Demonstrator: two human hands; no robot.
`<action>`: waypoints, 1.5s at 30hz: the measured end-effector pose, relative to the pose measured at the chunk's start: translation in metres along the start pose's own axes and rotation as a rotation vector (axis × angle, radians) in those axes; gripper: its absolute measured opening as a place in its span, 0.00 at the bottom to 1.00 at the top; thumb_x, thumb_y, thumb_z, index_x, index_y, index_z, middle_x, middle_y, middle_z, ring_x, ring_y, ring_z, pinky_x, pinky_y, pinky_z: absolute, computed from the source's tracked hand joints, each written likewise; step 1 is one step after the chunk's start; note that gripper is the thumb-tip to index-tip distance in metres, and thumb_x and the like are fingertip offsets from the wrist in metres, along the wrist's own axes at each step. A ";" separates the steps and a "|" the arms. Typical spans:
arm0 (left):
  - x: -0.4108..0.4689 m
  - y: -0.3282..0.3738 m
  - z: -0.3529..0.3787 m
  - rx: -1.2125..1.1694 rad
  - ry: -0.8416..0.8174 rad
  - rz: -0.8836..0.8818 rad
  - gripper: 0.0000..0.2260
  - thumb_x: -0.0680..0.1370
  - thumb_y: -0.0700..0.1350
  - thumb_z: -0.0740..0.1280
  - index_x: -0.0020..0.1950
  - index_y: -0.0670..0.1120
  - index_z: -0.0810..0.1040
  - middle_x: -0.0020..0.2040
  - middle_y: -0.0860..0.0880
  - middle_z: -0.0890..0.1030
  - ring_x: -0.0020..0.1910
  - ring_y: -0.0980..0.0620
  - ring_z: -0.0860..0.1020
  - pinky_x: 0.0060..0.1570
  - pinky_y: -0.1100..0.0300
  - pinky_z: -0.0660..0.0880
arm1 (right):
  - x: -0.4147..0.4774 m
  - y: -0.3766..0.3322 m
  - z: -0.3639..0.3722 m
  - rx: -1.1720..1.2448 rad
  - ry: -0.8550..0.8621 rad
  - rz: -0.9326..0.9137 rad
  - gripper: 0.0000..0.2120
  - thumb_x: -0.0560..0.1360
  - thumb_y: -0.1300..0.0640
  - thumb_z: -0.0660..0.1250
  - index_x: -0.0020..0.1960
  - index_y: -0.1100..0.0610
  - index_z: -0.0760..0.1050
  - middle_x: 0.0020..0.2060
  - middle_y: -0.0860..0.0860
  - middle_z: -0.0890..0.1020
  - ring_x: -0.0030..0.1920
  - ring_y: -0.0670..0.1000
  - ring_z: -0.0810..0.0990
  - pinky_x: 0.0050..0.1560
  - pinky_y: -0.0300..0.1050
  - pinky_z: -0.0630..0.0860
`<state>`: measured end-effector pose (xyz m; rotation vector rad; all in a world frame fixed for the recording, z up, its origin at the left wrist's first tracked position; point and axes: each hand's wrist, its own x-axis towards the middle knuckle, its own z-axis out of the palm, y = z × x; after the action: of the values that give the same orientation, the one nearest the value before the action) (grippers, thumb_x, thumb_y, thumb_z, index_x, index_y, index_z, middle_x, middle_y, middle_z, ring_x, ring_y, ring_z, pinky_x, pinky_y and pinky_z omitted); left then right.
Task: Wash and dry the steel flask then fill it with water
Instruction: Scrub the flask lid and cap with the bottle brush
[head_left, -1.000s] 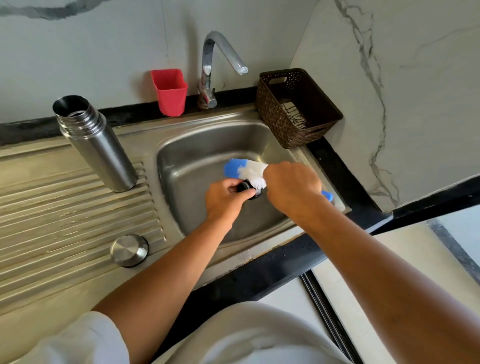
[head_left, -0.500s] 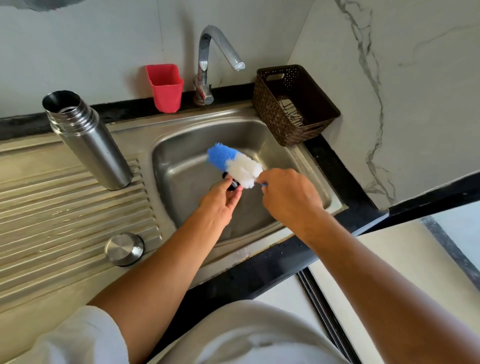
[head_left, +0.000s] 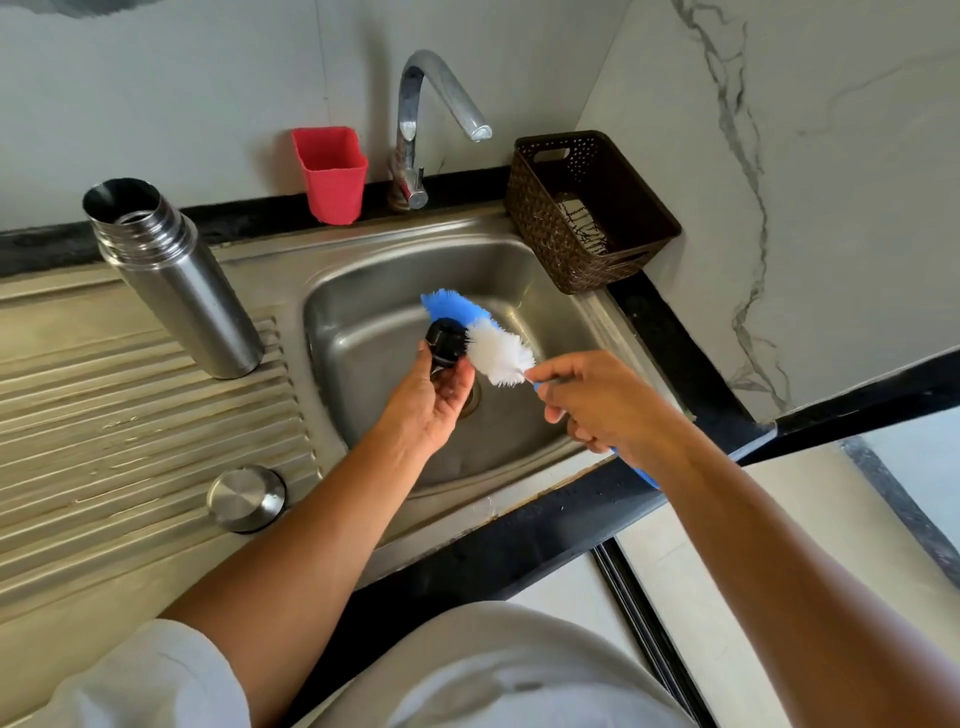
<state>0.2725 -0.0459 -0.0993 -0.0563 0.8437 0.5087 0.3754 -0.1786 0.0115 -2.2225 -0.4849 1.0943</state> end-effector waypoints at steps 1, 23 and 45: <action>-0.002 -0.002 -0.001 0.042 -0.027 -0.012 0.15 0.83 0.49 0.68 0.58 0.35 0.78 0.39 0.40 0.86 0.40 0.49 0.83 0.42 0.56 0.85 | 0.001 0.001 -0.001 0.004 0.007 0.006 0.10 0.84 0.62 0.63 0.59 0.53 0.80 0.35 0.53 0.78 0.22 0.46 0.63 0.21 0.38 0.58; 0.008 -0.002 -0.014 1.216 -0.147 0.315 0.06 0.80 0.39 0.73 0.57 0.40 0.83 0.49 0.41 0.85 0.42 0.48 0.84 0.44 0.63 0.84 | 0.007 -0.020 -0.025 -0.867 0.076 -0.242 0.14 0.78 0.57 0.67 0.60 0.45 0.83 0.57 0.50 0.85 0.54 0.53 0.83 0.58 0.53 0.81; 0.008 0.000 -0.018 0.728 0.227 0.316 0.05 0.76 0.36 0.77 0.50 0.39 0.83 0.41 0.43 0.83 0.45 0.45 0.82 0.39 0.65 0.82 | -0.022 -0.043 0.000 -1.175 0.178 -0.313 0.16 0.81 0.59 0.65 0.67 0.51 0.79 0.56 0.54 0.83 0.54 0.59 0.83 0.50 0.52 0.81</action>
<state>0.2641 -0.0474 -0.1172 0.7078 1.2278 0.4675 0.3594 -0.1586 0.0531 -2.9707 -1.6392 0.4211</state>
